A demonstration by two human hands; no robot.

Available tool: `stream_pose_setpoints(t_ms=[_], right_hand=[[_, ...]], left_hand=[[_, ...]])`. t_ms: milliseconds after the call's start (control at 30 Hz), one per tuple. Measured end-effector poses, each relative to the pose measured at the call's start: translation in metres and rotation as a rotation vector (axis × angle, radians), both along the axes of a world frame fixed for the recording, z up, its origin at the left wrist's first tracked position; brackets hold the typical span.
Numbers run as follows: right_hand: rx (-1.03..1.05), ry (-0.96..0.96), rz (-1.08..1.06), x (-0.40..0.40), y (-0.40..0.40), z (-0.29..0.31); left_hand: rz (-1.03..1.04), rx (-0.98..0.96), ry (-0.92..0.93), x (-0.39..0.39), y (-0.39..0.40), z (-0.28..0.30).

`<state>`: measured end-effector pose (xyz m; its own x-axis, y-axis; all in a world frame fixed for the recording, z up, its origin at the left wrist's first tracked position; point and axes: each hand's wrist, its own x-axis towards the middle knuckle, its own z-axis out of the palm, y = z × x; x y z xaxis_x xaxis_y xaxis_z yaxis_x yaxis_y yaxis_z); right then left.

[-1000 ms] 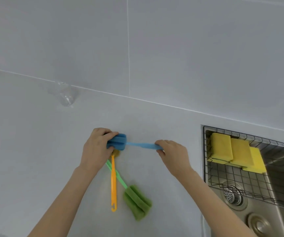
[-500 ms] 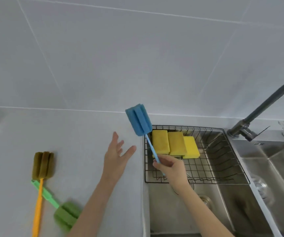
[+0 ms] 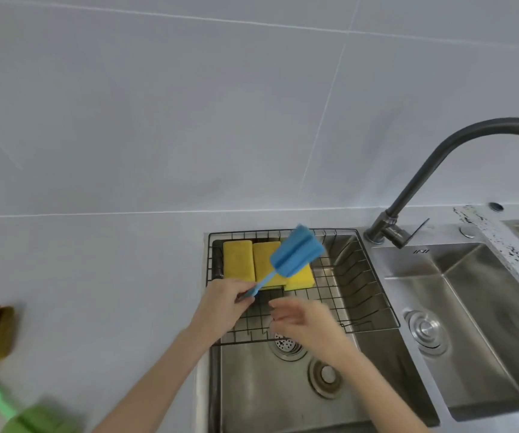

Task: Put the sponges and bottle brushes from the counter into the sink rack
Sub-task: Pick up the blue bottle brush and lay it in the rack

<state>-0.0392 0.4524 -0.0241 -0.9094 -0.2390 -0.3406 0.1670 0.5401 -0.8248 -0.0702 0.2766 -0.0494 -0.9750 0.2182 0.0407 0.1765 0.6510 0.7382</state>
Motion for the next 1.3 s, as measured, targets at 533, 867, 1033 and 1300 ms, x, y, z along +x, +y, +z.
stream_pose_setpoints(t_ms=[533,867,1033,1300], right_hand=[[0.676,0.544,0.24,-0.065,0.116,-0.085],[0.701,0.5,0.254,-0.099,0.131,-0.122],[0.676,0.499,0.217,-0.103,0.129,-0.129],[0.765,0.477,0.235,-0.098,0.127,-0.126]], left_hand=[[-0.378,-0.715,-0.035,-0.041,0.097,-0.083],[-0.388,-0.787,0.027,-0.073,0.112,-0.113],[-0.365,-0.784,0.04,-0.074,0.114,-0.122],[-0.238,-0.651,-0.08,-0.058,0.115,-0.116]])
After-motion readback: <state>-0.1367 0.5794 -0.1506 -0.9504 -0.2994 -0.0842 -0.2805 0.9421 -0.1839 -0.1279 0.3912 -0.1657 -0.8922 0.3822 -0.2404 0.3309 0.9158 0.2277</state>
